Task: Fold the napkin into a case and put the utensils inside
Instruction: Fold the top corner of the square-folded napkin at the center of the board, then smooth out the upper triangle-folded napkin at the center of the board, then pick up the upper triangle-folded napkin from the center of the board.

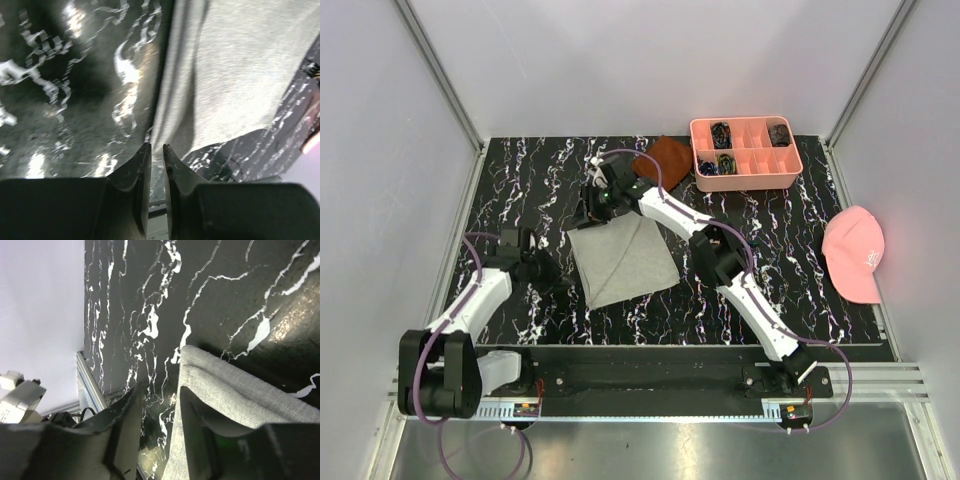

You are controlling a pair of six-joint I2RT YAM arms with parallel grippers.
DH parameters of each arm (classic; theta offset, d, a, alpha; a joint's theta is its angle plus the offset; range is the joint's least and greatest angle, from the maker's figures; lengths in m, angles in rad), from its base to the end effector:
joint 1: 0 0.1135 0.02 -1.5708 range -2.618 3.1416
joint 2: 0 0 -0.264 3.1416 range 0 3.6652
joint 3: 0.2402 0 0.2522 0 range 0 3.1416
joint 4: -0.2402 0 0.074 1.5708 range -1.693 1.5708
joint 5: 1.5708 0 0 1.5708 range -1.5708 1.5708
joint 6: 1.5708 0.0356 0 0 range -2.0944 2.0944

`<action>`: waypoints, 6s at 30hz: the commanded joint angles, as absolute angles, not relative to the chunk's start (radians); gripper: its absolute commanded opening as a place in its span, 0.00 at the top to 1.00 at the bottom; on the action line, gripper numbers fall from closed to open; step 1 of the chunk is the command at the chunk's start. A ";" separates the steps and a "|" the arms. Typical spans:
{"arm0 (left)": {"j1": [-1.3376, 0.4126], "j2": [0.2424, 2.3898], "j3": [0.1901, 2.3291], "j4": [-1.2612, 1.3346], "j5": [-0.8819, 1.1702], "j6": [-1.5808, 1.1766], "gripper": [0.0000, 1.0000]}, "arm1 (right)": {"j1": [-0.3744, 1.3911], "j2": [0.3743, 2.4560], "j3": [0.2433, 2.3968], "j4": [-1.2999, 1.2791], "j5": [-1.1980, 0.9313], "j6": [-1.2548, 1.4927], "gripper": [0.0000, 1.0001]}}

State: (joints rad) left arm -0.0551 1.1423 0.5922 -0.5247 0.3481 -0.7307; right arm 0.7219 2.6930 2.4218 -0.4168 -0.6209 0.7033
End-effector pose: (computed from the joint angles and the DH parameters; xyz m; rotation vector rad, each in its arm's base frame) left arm 0.2007 -0.0232 0.1822 -0.7898 2.6152 -0.7079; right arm 0.4288 0.4051 0.1548 -0.4031 2.5018 1.3822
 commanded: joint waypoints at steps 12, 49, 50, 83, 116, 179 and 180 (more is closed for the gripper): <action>-0.222 1.460 0.897 -0.365 0.486 -0.718 0.79 | 0.526 2.201 1.789 -0.341 -0.612 0.554 0.62; -0.308 1.439 0.815 -0.405 0.442 -0.640 0.76 | 0.439 2.306 1.729 -0.117 -0.756 0.627 0.75; -0.310 1.451 0.808 -0.388 0.462 -0.641 0.77 | 0.436 2.309 1.720 -0.109 -0.758 0.635 0.75; -0.337 1.279 0.577 -0.400 0.376 -0.718 0.84 | 0.428 2.407 1.818 -0.153 -0.733 0.611 0.75; -0.043 1.640 1.089 -0.518 0.281 -0.569 0.54 | 0.477 2.237 1.772 -0.304 -0.652 0.506 0.48; 0.156 1.635 1.104 -0.538 0.304 -0.646 0.61 | 1.147 2.310 2.036 -0.871 -0.077 0.430 0.53; 0.158 1.637 1.103 -0.537 0.304 -0.646 0.61 | 1.149 2.312 2.036 -0.871 -0.077 0.430 0.53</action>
